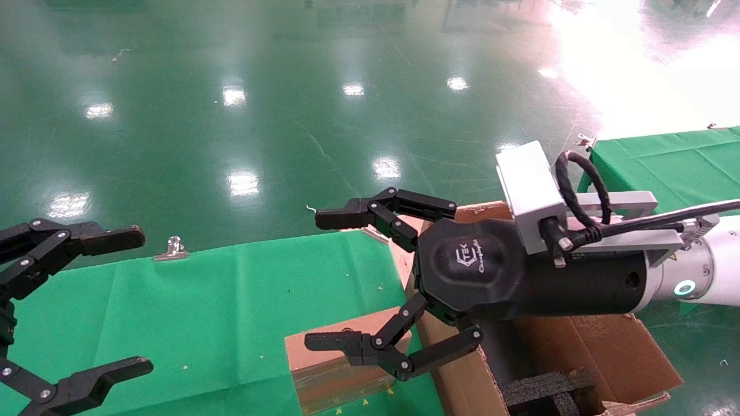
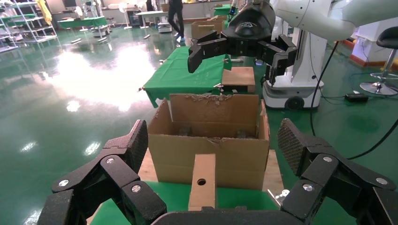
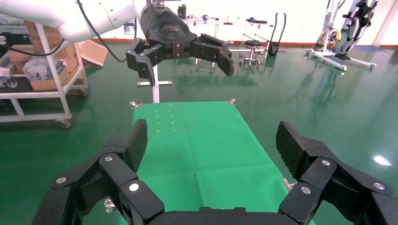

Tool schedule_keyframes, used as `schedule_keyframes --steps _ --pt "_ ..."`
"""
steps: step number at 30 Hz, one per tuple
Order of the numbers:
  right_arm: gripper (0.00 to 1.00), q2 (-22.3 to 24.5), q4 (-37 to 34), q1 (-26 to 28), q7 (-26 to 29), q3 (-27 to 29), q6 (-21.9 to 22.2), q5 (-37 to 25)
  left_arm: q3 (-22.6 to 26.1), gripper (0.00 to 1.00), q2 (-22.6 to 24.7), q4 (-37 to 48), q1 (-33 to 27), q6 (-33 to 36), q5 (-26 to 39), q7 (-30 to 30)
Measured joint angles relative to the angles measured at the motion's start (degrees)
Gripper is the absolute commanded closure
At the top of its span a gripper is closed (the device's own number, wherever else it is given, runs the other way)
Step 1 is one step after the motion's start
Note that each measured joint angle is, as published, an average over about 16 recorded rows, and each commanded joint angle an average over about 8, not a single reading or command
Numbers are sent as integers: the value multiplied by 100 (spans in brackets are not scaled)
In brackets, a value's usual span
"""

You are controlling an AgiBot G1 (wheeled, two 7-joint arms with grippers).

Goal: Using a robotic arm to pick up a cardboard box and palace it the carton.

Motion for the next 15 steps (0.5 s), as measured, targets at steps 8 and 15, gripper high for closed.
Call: schedule_keyframes --steps 8,15 --pt "0 0 0 0 0 0 0 0 0 0 0 0 0 0 0 0" --pt "0 0 0 0 0 0 0 0 0 45 0 0 0 0 0 0"
